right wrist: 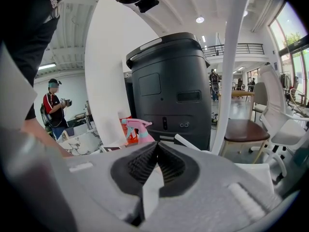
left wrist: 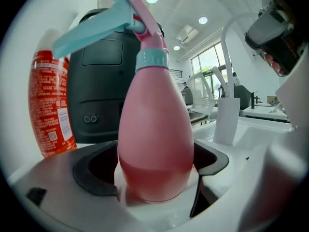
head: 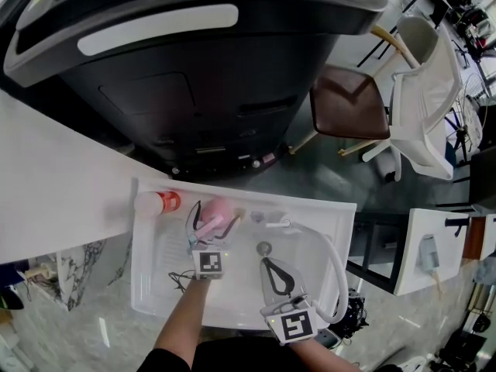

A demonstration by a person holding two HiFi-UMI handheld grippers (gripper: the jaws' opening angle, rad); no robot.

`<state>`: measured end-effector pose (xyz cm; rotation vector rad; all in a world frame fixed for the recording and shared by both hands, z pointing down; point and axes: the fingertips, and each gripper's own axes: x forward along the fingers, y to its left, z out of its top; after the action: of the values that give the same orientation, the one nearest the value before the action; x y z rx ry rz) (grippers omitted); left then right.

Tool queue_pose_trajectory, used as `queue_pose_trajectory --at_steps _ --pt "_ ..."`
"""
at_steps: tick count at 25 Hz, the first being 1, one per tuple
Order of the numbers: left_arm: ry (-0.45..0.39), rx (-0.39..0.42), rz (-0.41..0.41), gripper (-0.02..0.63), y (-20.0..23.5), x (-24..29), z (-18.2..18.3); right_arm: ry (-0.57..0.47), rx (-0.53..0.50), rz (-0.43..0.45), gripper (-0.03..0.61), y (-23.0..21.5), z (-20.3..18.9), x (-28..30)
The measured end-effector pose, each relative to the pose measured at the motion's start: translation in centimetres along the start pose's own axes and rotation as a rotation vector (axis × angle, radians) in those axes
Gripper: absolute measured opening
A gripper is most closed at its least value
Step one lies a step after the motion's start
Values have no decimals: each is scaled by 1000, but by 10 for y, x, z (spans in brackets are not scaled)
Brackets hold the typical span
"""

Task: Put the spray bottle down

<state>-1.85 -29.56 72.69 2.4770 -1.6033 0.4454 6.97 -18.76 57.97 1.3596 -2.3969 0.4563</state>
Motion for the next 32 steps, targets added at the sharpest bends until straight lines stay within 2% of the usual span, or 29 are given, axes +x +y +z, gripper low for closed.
queue_pose_trajectory --at_steps 9,15,19,20,22,23,25,27,32 --pt "15 -68 21 469 0 -33 -2 -28 9 -4 -2 5 3 -16" --pt "18 -175 -30 466 -5 -77 12 -73 30 -54 -2 1 3 -35" --pt "-1 -206 -62 435 -17 -126 37 -91 49 -83 -2 6 8 -56" --pt "-15 -194 -72 399 -21 -139 48 -97 48 -88 -2 8 10 -61" --pt "-40 -132 -87 163 -24 -164 65 -116 42 -98 -2 11 13 -70" --pt "-45 -108 -94 130 -25 -175 71 -123 42 -102 -2 13 13 -74" --pt "-33 -107 -89 124 -28 -199 79 -131 45 -111 -2 20 12 -86" --pt "1 -143 -67 54 -31 -222 82 -135 43 -116 -3 29 9 -99" --pt "25 -238 -67 29 -48 -278 98 -150 39 -135 -2 57 4 -136"
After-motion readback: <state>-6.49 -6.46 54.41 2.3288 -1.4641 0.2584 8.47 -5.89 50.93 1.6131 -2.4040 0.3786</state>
